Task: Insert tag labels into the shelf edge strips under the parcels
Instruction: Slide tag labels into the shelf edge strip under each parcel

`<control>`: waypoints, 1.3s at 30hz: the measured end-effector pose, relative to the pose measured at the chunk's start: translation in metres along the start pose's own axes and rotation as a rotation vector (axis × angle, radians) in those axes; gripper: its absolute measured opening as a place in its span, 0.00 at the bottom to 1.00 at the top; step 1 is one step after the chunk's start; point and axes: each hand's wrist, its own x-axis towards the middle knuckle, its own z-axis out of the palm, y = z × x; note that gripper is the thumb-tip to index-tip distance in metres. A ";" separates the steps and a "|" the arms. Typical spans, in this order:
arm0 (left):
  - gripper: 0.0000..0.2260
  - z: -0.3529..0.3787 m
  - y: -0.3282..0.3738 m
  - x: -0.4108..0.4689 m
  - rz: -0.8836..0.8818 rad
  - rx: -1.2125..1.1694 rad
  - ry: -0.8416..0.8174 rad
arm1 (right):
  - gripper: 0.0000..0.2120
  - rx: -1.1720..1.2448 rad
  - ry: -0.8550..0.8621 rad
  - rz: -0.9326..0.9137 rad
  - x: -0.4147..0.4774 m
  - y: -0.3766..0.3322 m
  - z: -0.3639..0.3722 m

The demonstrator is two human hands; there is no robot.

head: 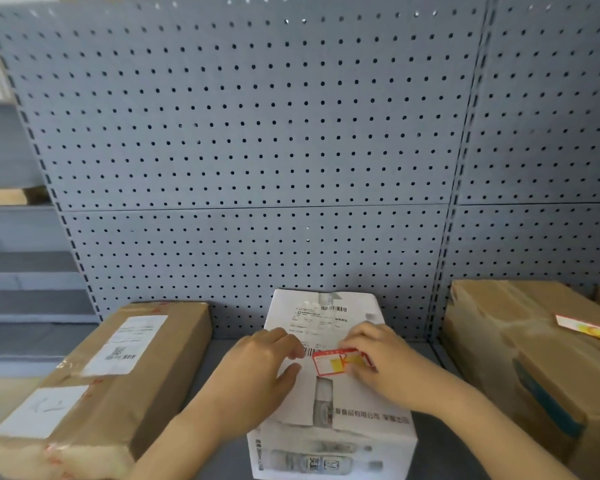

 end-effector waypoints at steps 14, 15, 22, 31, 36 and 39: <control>0.08 0.004 0.000 -0.011 -0.039 -0.097 0.137 | 0.05 0.134 0.335 -0.040 -0.025 -0.014 -0.005; 0.08 0.003 0.004 -0.014 -0.039 -0.100 0.158 | 0.05 0.130 0.361 -0.050 -0.032 -0.017 -0.007; 0.10 -0.005 0.036 -0.056 -0.030 -0.063 0.239 | 0.05 0.053 0.383 -0.130 -0.097 -0.040 -0.016; 0.07 0.044 0.065 -0.148 -0.202 -0.070 -0.002 | 0.07 0.135 0.232 -0.071 -0.155 -0.043 0.041; 0.12 0.068 0.051 -0.166 -0.232 -0.006 -0.144 | 0.07 0.151 0.203 -0.006 -0.153 -0.047 0.069; 0.12 0.075 0.053 -0.162 -0.184 0.031 -0.134 | 0.07 0.142 0.203 0.024 -0.152 -0.042 0.072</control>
